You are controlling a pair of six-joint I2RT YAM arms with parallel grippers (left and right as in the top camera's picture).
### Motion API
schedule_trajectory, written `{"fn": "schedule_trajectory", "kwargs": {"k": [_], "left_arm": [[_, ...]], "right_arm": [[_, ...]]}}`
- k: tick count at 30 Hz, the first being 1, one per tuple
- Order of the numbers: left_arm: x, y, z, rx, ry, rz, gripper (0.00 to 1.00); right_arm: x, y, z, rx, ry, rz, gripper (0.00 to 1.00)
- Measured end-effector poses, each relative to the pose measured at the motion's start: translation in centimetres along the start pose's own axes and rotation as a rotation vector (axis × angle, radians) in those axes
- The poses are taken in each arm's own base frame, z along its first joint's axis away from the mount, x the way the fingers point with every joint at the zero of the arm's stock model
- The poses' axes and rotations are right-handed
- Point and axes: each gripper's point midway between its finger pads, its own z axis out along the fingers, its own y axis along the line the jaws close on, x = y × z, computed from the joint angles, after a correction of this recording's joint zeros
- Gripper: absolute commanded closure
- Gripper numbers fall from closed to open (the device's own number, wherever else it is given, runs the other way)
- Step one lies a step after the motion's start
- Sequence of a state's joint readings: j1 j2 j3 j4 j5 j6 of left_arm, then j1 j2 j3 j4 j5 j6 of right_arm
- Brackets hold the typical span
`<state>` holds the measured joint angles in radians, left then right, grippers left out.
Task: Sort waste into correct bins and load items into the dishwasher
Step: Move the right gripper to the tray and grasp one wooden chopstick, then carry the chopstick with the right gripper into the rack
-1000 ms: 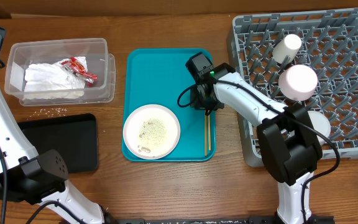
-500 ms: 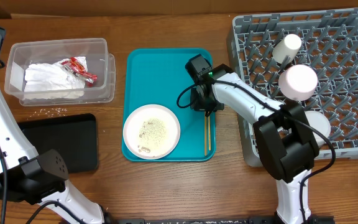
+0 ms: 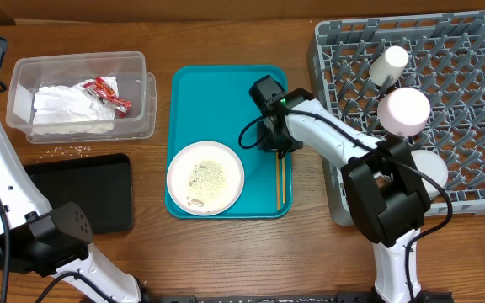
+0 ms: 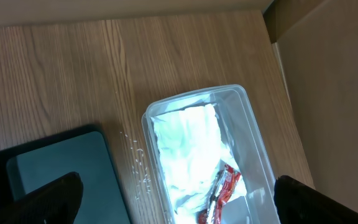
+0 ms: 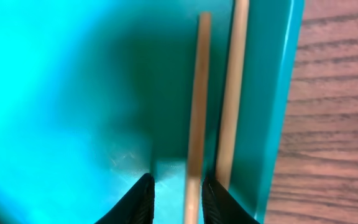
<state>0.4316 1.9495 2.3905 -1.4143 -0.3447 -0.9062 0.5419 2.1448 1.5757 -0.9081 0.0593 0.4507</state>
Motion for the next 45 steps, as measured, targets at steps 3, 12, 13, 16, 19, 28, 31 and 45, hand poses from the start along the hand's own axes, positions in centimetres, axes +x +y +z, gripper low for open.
{"fn": "schedule_trajectory", "kwargs": {"k": [3, 12, 13, 16, 19, 28, 31, 45], "left_arm": [[0.0, 0.0, 0.0, 0.000, 0.000, 0.000, 0.00], [0.0, 0.0, 0.0, 0.000, 0.000, 0.000, 0.00], [0.0, 0.0, 0.0, 0.000, 0.000, 0.000, 0.00], [0.0, 0.0, 0.0, 0.001, 0.000, 0.000, 0.00], [0.0, 0.0, 0.0, 0.000, 0.000, 0.000, 0.00], [0.0, 0.0, 0.0, 0.001, 0.000, 0.000, 0.00], [0.0, 0.0, 0.0, 0.001, 0.000, 0.000, 0.00], [0.0, 0.0, 0.0, 0.000, 0.000, 0.000, 0.00]], "right_arm": [[-0.2, 0.4, 0.3, -0.011, -0.021, -0.006, 0.72], [-0.3, 0.5, 0.6, 0.002, -0.042, -0.024, 0.96], [-0.2, 0.5, 0.6, 0.003, -0.040, -0.024, 0.96], [0.2, 0.3, 0.4, 0.015, -0.020, -0.025, 0.96], [0.5, 0.0, 0.0, 0.025, 0.002, -0.023, 0.96], [-3.2, -1.6, -4.6, 0.013, -0.035, -0.017, 0.96], [-6.2, -3.7, -8.1, -0.005, -0.114, -0.032, 0.96], [-9.6, -19.2, -16.7, 0.022, -0.253, 0.041, 0.96]]}}
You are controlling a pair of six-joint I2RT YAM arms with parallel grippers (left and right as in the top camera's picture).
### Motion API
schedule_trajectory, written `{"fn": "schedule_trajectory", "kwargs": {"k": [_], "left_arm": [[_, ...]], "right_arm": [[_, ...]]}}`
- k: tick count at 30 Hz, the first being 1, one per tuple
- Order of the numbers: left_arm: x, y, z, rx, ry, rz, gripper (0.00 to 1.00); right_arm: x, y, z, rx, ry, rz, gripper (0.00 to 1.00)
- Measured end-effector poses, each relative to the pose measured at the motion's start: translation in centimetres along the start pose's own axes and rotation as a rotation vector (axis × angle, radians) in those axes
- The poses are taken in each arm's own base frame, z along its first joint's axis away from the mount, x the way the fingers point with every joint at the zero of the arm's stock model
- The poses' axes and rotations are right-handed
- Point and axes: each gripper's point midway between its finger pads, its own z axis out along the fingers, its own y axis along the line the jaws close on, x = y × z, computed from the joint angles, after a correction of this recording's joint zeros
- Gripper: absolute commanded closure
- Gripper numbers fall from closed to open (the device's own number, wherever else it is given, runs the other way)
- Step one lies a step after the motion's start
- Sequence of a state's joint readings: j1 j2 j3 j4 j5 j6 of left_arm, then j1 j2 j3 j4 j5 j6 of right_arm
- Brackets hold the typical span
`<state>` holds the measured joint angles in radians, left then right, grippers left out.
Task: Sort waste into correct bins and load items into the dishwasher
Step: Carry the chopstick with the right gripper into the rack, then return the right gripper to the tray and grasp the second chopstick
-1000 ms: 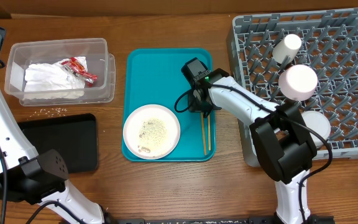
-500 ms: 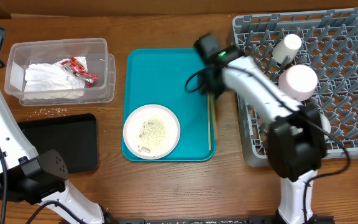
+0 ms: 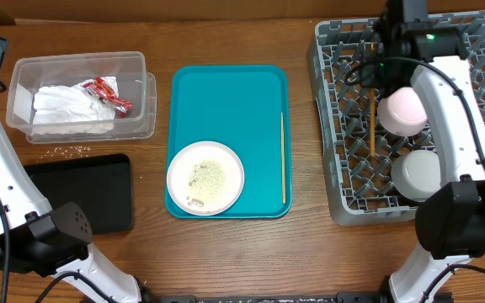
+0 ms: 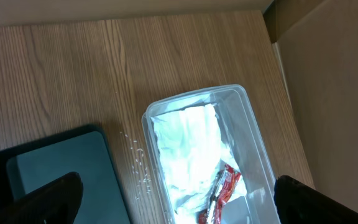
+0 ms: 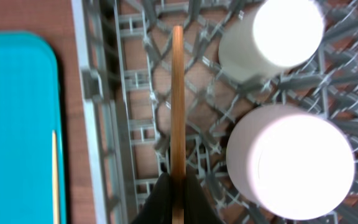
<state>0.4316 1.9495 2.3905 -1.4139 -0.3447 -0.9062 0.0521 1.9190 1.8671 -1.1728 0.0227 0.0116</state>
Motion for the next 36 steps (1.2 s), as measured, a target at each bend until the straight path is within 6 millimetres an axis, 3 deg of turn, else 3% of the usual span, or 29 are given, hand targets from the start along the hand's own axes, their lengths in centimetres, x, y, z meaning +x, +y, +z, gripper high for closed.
{"fn": "schedule_trajectory", "kwargs": {"k": [6, 10, 18, 26, 30, 36], "left_arm": [[0.0, 0.0, 0.0, 0.000, 0.000, 0.000, 0.00], [0.0, 0.0, 0.0, 0.000, 0.000, 0.000, 0.00], [0.0, 0.0, 0.0, 0.000, 0.000, 0.000, 0.00], [0.0, 0.0, 0.0, 0.000, 0.000, 0.000, 0.00], [0.0, 0.0, 0.0, 0.000, 0.000, 0.000, 0.00], [0.0, 0.0, 0.0, 0.000, 0.000, 0.000, 0.00]], "right_arm": [[2.2, 1.5, 1.6, -0.125, 0.072, -0.075, 0.94], [3.3, 2.1, 2.6, -0.155, 0.102, -0.082, 0.72], [4.4, 2.8, 3.1, -0.200, 0.139, -0.070, 0.72], [5.3, 5.4, 2.3, -0.343, 0.176, -0.056, 0.70], [5.1, 7.0, 1.7, -0.385, 0.173, -0.046, 0.57], [5.4, 10.7, 0.5, -0.431, 0.165, -0.078, 0.27]]}}
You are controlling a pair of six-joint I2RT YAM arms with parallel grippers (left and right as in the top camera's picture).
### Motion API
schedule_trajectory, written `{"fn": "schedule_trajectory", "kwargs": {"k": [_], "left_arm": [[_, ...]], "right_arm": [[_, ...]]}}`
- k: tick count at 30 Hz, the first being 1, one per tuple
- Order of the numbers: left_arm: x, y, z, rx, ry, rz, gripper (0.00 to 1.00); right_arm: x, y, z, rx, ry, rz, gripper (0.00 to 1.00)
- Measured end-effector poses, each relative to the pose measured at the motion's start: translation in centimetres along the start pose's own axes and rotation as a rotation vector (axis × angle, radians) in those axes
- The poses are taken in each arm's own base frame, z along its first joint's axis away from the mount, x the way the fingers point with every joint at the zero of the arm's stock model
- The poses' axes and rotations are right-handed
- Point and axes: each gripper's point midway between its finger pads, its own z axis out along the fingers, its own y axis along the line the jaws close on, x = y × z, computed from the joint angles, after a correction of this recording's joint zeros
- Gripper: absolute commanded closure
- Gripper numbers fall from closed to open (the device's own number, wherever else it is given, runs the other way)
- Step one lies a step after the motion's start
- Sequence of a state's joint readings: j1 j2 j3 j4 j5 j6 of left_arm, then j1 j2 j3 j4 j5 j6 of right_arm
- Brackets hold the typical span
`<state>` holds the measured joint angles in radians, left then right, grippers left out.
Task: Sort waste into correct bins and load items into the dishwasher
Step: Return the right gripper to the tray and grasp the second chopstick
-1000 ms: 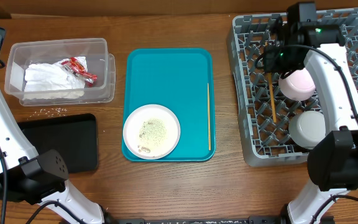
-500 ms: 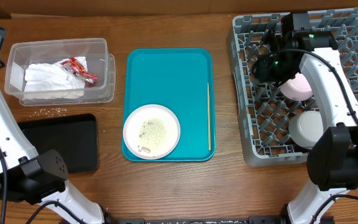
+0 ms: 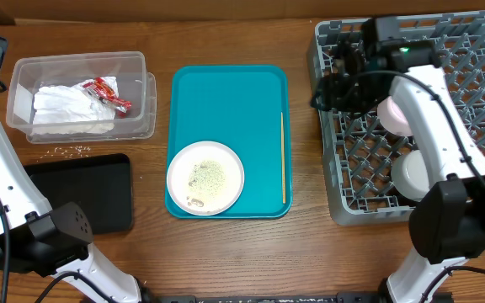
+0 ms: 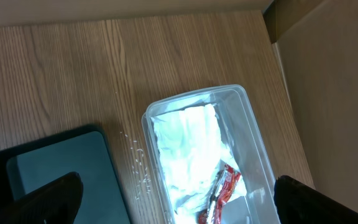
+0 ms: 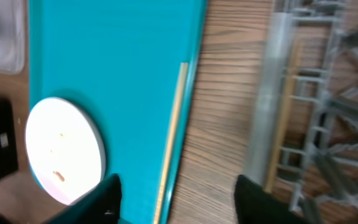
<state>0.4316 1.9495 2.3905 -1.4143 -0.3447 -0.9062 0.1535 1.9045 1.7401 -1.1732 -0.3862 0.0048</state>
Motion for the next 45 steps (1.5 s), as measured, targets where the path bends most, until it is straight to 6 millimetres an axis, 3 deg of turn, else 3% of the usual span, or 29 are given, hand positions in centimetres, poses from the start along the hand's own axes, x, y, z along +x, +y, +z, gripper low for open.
{"fn": "schedule_trajectory", "kwargs": {"k": [3, 8, 13, 16, 22, 29, 38, 43, 45], "left_arm": [[0.0, 0.0, 0.0, 0.000, 0.000, 0.000, 0.00], [0.0, 0.0, 0.0, 0.001, 0.000, 0.000, 0.00], [0.0, 0.0, 0.0, 0.000, 0.000, 0.000, 0.00], [0.0, 0.0, 0.0, 0.000, 0.000, 0.000, 0.00], [0.0, 0.0, 0.0, 0.000, 0.000, 0.000, 0.00], [0.0, 0.0, 0.0, 0.000, 0.000, 0.000, 0.00], [0.0, 0.0, 0.0, 0.000, 0.000, 0.000, 0.00], [0.0, 0.0, 0.0, 0.000, 0.000, 0.000, 0.00], [0.0, 0.0, 0.0, 0.000, 0.000, 0.000, 0.00]], "right_arm": [[-0.3, 2.2, 0.9, -0.009, -0.014, -0.034, 0.15], [0.2, 4.8, 3.3, 0.064, -0.029, -0.068, 0.16], [2.3, 5.4, 6.6, 0.186, -0.021, -0.060, 0.47], [2.7, 5.5, 8.1, 0.221, -0.047, -0.046, 0.63], [2.9, 5.0, 11.1, 0.290, -0.071, -0.022, 0.63], [4.8, 2.4, 15.6, 0.382, 0.018, -0.001, 0.61], [5.7, 1.7, 16.4, 0.403, 0.049, 0.002, 0.62], [6.1, 1.5, 16.3, 0.414, 0.066, -0.001, 0.88], [6.2, 1.5, 16.2, 0.418, 0.069, 0.002, 0.93]]}}
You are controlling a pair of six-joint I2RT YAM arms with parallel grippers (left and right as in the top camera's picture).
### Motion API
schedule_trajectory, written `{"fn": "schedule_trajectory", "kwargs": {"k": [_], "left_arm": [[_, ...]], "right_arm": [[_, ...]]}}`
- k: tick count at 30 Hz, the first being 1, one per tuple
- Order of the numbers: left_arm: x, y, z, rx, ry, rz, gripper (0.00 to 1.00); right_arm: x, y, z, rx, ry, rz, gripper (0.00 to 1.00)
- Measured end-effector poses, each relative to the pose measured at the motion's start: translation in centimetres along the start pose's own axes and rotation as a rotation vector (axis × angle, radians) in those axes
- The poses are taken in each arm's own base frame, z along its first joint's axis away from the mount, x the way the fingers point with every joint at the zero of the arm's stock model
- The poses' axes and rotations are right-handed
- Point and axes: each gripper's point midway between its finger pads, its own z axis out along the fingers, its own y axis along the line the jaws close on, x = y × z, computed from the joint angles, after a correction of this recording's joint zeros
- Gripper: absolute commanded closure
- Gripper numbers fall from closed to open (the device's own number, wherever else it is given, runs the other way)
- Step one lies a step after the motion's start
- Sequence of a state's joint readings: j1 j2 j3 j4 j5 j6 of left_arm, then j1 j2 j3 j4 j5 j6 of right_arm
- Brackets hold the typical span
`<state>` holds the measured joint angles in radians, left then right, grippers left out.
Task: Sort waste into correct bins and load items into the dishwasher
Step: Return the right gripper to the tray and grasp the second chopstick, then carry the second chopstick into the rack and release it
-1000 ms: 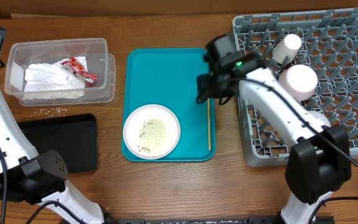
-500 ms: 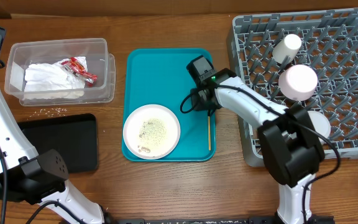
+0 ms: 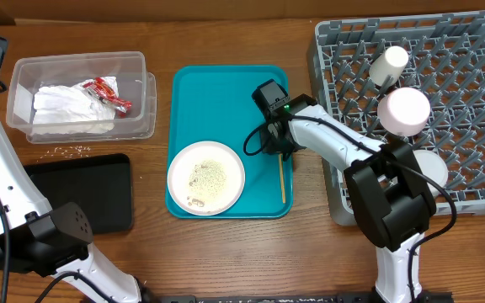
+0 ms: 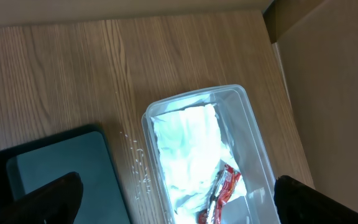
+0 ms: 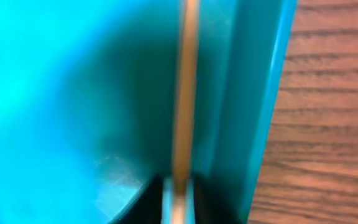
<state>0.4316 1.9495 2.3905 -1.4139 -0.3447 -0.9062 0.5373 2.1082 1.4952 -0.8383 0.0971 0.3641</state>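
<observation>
One wooden chopstick [image 3: 282,181] lies along the right rim of the teal tray [image 3: 217,93]. My right gripper [image 3: 280,151] is low over its upper end. In the right wrist view the chopstick [image 5: 188,93] runs between the jaws of the right gripper [image 5: 179,202], which are pinched narrowly onto it. A white plate [image 3: 205,178] with food scraps sits at the tray's front left. The grey dish rack [image 3: 331,202] stands to the right. My left gripper [image 4: 176,208] hangs wide open, high above the clear bin [image 4: 253,143], with nothing in it.
The clear bin [image 3: 137,93] at the back left holds white tissue and a red wrapper. A black bin [image 3: 82,194] sits in front of it, with rice grains [image 3: 70,151] scattered between. A pink cup [image 3: 404,109] and white cups [image 3: 389,63] stand in the rack.
My right gripper was open near the rack's left edge. Now it is down on the tray with its jaws pinched on the remaining chopstick. The left arm has not moved.
Two chopsticks lay at the tray's right rim, with my right gripper's jaws around one. Then it held that chopstick over the rack. Then it was open beside the rack and one chopstick remained on the tray. Now it is pinched on that one.
</observation>
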Motion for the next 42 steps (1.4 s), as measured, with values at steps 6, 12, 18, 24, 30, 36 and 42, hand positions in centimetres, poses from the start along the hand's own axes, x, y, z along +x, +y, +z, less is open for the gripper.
{"fn": "schedule_trajectory", "kwargs": {"k": [6, 12, 18, 24, 30, 36, 42], "left_arm": [[0.0, 0.0, 0.0, 0.000, 0.000, 0.000, 0.00], [0.0, 0.0, 0.0, 0.000, 0.001, 0.000, 0.00], [0.0, 0.0, 0.0, 0.000, 0.000, 0.000, 0.00], [0.0, 0.0, 0.0, 0.000, 0.000, 0.000, 0.01], [0.0, 0.0, 0.0, 0.000, 0.000, 0.000, 0.00], [0.0, 0.0, 0.0, 0.000, 0.000, 0.000, 0.00], [0.0, 0.0, 0.0, 0.000, 0.000, 0.000, 0.00]], "right_arm": [[0.4, -0.2, -0.2, 0.010, 0.020, 0.017, 0.96], [-0.4, -1.0, -2.9, 0.030, 0.058, 0.057, 0.96], [-6.1, -4.5, -10.7, 0.007, -0.037, 0.154, 0.96], [-9.0, -10.7, -17.9, 0.009, -0.165, 0.156, 0.96], [-7.8, -15.7, -18.0, 0.036, -0.112, 0.093, 0.96], [-6.9, -16.3, -14.9, -0.050, -0.058, 0.053, 0.96], [-5.0, -15.2, -11.8, -0.118, 0.009, 0.031, 0.93]]}}
